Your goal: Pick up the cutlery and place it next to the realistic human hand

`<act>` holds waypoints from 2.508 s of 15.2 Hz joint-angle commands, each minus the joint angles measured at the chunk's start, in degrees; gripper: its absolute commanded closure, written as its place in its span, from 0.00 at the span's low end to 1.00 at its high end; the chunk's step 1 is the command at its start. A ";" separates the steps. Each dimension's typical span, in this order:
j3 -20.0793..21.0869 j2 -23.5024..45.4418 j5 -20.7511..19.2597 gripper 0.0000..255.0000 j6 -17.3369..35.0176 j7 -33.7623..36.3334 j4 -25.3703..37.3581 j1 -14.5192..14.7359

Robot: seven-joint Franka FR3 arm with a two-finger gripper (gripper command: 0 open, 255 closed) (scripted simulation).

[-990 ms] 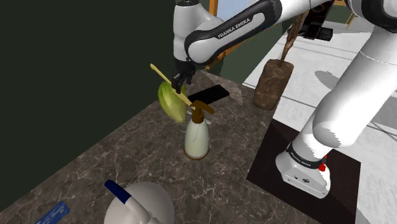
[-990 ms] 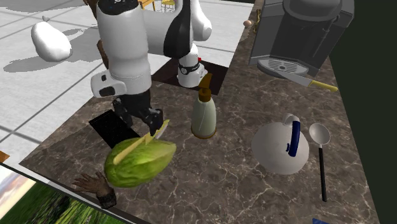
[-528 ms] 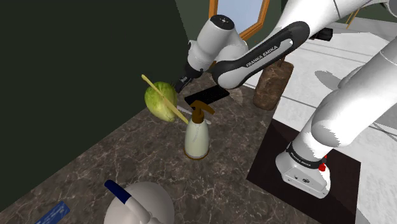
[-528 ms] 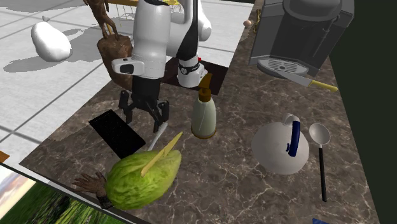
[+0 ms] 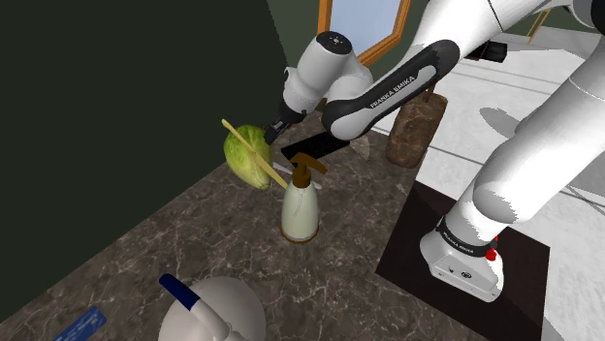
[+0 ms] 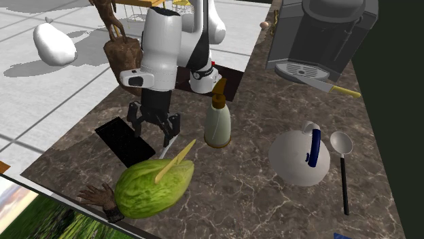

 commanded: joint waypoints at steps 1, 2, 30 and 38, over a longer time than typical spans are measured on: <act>0.01 0.02 -0.03 0.00 0.02 0.03 0.00 -0.01; 0.00 0.01 -0.02 0.00 0.01 0.01 0.00 -0.01; 14.05 5.95 -30.55 0.00 0.58 35.45 -0.16 -5.77; 14.27 5.55 -30.57 1.00 0.85 35.64 -0.70 -5.99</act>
